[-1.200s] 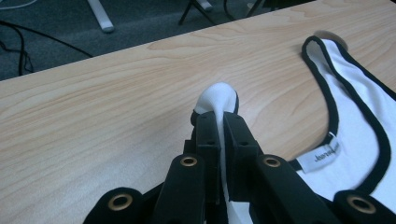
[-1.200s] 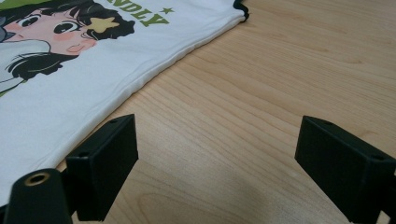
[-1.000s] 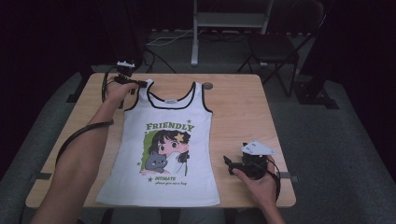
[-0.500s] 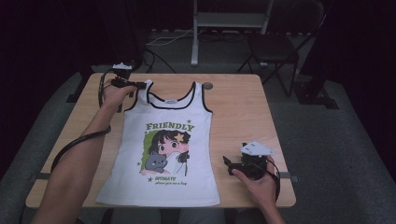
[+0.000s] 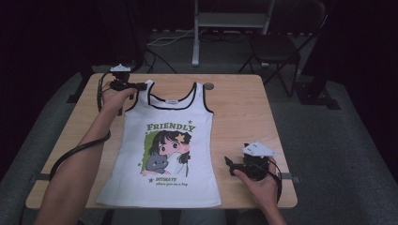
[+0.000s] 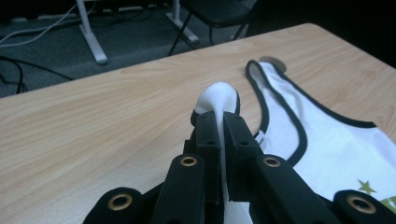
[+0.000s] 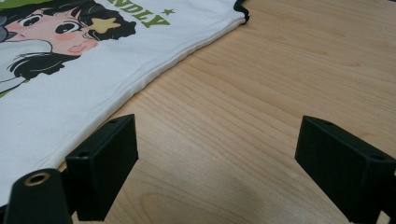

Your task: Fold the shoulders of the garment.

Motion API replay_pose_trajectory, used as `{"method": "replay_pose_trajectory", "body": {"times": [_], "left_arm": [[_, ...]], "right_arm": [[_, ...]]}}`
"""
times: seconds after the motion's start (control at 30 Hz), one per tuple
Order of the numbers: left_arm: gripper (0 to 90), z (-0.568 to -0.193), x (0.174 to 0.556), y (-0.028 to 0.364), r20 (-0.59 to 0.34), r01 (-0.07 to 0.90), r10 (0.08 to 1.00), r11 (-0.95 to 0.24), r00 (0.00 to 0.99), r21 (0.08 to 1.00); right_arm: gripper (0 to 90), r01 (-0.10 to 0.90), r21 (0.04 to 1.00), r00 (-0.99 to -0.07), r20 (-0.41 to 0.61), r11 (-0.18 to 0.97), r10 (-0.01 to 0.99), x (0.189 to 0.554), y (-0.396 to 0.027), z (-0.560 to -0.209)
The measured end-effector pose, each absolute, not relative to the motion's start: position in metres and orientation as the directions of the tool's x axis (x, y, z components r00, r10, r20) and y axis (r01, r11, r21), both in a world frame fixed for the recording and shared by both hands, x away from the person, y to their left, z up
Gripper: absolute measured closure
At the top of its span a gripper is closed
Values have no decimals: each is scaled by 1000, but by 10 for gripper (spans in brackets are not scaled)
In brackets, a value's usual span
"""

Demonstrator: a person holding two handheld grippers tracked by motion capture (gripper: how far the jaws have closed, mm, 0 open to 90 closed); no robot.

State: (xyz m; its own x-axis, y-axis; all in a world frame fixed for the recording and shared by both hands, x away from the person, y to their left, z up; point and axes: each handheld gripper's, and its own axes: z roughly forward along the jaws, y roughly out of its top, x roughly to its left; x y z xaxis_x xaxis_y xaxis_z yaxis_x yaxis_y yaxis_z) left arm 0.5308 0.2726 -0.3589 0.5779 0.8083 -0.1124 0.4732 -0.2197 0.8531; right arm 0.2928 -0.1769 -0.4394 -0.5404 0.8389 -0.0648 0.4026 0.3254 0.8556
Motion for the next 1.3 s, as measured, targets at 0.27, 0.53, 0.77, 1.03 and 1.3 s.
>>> {"method": "replay_pose_trajectory", "body": {"times": [0.27, 0.53, 0.77, 1.03, 1.3], "left_arm": [[859, -355, 520, 273, -73, 456, 807, -255, 587, 853], [859, -353, 506, 273, -47, 430, 810, -260, 585, 865], [859, -351, 495, 273, -27, 396, 812, -254, 583, 883], [857, -359, 478, 272, -17, 381, 823, -244, 567, 892], [855, -375, 460, 271, -22, 373, 834, -222, 551, 901]], "right_arm": [[124, 400, 856, -542, -66, 326, 838, 293, -176, -439], [124, 399, 857, -541, -67, 326, 839, 292, -176, -439], [124, 400, 856, -542, -68, 328, 838, 292, -176, -439], [124, 399, 856, -544, -68, 329, 836, 292, -176, -439], [124, 400, 855, -547, -67, 331, 835, 292, -175, -440]]}}
